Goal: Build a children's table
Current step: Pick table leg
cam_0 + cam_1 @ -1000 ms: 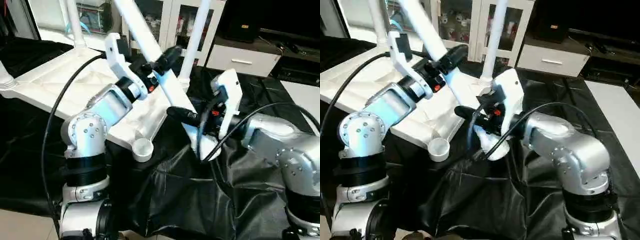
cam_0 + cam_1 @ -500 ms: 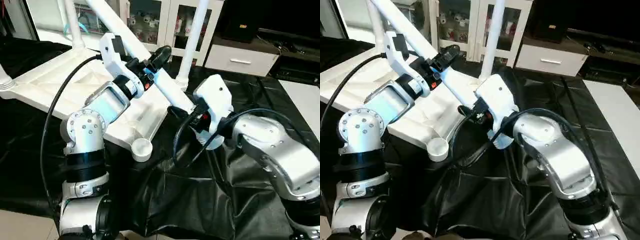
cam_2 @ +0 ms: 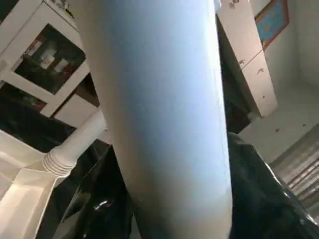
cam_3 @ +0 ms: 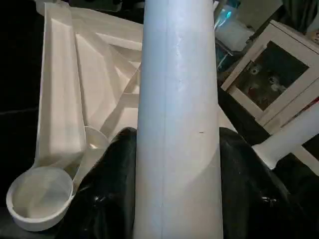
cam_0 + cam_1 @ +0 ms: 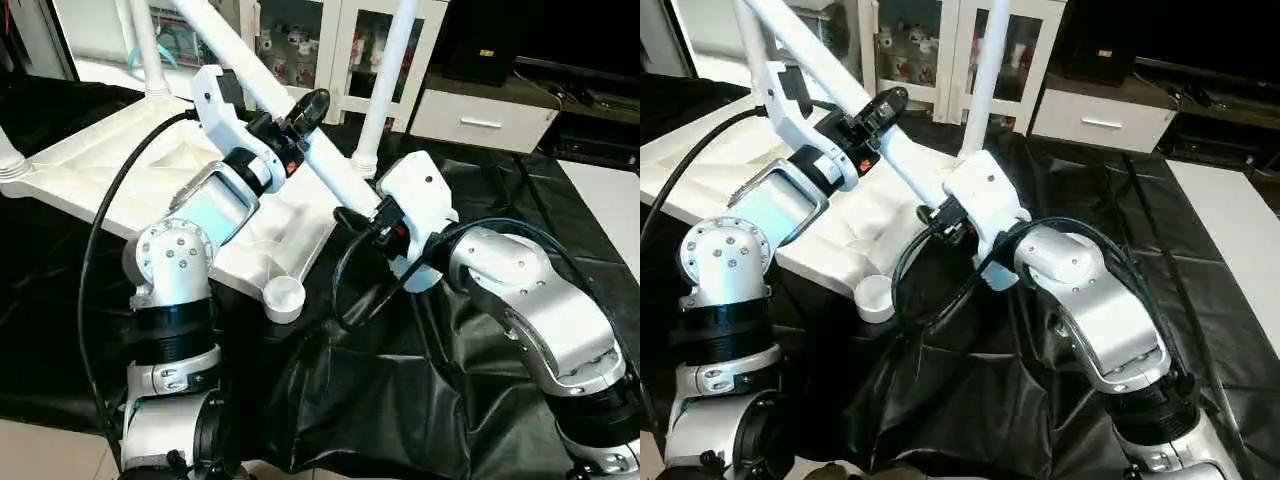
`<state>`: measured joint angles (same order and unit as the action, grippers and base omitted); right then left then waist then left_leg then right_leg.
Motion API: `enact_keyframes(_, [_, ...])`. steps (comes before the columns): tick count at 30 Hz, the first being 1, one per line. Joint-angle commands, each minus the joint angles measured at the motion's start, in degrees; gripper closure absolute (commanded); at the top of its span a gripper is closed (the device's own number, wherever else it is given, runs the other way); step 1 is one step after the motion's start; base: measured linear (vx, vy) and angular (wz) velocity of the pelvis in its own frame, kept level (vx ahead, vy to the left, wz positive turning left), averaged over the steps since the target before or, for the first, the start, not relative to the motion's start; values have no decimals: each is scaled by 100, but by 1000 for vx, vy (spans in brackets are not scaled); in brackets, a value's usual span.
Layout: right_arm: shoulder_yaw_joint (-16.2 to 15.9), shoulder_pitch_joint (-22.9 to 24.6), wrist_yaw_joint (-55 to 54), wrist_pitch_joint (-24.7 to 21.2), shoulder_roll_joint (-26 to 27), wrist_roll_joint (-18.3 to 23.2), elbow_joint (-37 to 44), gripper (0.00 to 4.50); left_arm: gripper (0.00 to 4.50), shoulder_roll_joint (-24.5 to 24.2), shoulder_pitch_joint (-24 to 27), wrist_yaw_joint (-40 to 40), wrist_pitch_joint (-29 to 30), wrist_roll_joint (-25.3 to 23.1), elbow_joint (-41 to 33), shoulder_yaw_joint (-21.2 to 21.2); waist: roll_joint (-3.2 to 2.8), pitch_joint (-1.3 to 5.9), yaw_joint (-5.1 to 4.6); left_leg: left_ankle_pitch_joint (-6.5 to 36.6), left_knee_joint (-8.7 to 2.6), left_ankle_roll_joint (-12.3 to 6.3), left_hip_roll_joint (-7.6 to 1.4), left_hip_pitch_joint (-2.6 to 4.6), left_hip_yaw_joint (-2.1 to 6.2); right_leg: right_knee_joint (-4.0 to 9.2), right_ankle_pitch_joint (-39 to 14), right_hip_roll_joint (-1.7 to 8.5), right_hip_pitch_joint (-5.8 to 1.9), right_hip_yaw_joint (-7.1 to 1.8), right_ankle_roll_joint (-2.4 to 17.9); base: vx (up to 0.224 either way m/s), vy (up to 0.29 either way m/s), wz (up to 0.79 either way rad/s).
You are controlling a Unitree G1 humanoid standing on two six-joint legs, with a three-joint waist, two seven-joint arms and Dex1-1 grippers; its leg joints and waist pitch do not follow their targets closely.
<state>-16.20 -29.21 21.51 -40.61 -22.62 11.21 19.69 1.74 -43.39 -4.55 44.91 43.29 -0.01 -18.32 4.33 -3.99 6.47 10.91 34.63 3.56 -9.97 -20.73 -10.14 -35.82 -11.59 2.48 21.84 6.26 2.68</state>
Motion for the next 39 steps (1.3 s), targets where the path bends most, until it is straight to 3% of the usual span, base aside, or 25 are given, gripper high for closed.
enact_keyframes(1, [168,-178,-155,190,-25,-177,-6,272,237,-26,-52,114,-69,-91,8,-6,-108,425,1,615,-370,132,-421,73,201,435,-527,708,-340,-488,582,0,0,0])
enact_keyframes(5, [152,-234,-123,267,8,-222,-60,272,252,-63,-67,63,-96,-90,4,13,-84,427,-1,556,-363,106,-418,75,197,413,-458,703,-340,-492,584,0,0,0])
enact_keyframes(8, [138,-250,-111,316,27,-249,-89,272,257,-89,-59,33,-126,-110,13,27,-114,425,-1,560,-365,108,-420,75,199,418,-498,701,-337,-490,569,0,0,0])
enact_keyframes(12, [133,-265,-95,369,49,-311,-94,272,259,-88,-46,48,-167,-98,20,52,-87,428,-7,546,-361,118,-417,70,192,414,-463,702,-342,-493,566,0,0,0])
enact_keyframes(14, [195,-296,-68,414,126,-258,-105,202,260,-177,-5,0,-203,-179,37,144,-75,426,-13,557,-361,112,-420,73,188,423,-490,703,-337,-497,550,0,0,0])
enact_keyframes(17, [473,-257,-9,233,336,135,-92,196,260,-284,32,-93,-263,-332,86,270,-94,419,-35,619,-370,82,-417,82,187,432,-642,696,-316,-500,446,0,0,0])
enact_keyframes(18, [613,-237,1,136,434,317,-82,168,270,-304,32,-108,-285,-365,106,293,-96,421,-37,637,-371,95,-418,92,190,431,-687,686,-313,-493,431,0,0,0])
enact_keyframes(20, [951,-255,147,-101,572,823,-45,157,278,-417,-8,-238,-279,-396,109,366,-84,425,-33,638,-371,93,-418,91,192,435,-687,694,-323,-491,430,0,0,0])
enact_keyframes(23, [1271,-294,653,-450,470,1501,58,127,278,-560,-65,-413,-268,-396,150,411,-163,434,-18,617,-374,61,-434,94,202,412,-402,686,-323,-485,526,0,0,0])
enact_keyframes(26, [2043,-469,1167,-1154,137,2463,-94,112,278,-757,-187,-685,-202,-316,246,467,-140,440,6,591,-365,37,-428,99,197,401,-264,697,-345,-489,601,0,0,0])
enact_keyframes(27, [2282,-536,1246,-1357,62,2695,-195,95,278,-823,-221,-804,-181,-297,267,496,-139,432,24,573,-364,31,-420,95,193,400,-379,686,-336,-486,611,0,0,0])
enact_keyframes(28, [2494,-644,1272,-1573,-88,2700,-439,84,278,-919,-293,-1038,-64,-216,295,528,-97,425,16,571,-363,60,-420,88,181,421,-496,691,-334,-482,604,0,0,0])
enact_keyframes(30, [2572,-684,1296,-1691,-172,2701,-556,75,278,-963,-327,-1147,-14,-201,306,553,-104,432,23,507,-355,98,-394,87,175,414,-596,684,-332,-473,632,0,0,0])
enact_keyframes(31, [2586,-668,1512,-1763,-345,2770,-624,68,278,-1002,-373,-1285,68,-136,304,582,-70,426,27,528,-345,82,-379,80,157,449,-749,695,-340,-474,621,0,0,0])
enact_keyframes(32, [2603,-654,1719,-1890,-509,2921,-677,60,278,-1030,-427,-1389,138,-66,308,596,-89,431,58,524,-339,80,-386,89,164,448,-799,710,-344,-473,618,0,0,0])
enact_keyframes(33, [2592,-637,2010,-2078,-708,3126,-708,56,278,-1080,-504,-1523,253,26,282,637,-28,426,60,479,-340,29,-384,65,159,458,-869,713,-360,-470,594,0,0,0])
enact_keyframes(36, [2522,-692,2465,-2527,-1033,3579,-786,55,278,-1222,-662,-1875,513,225,232,767,-65,407,97,405,-327,-86,-389,57,162,468,-981,703,-330,-461,552,0,0,0])
enact_keyframes(39, [2465,-727,2512,-2662,-1114,3659,-803,55,278,-1252,-720,-2017,627,356,245,780,-43,412,90,425,-326,-59,-391,52,161,486,-1116,711,-329,-452,559,0,0,0])
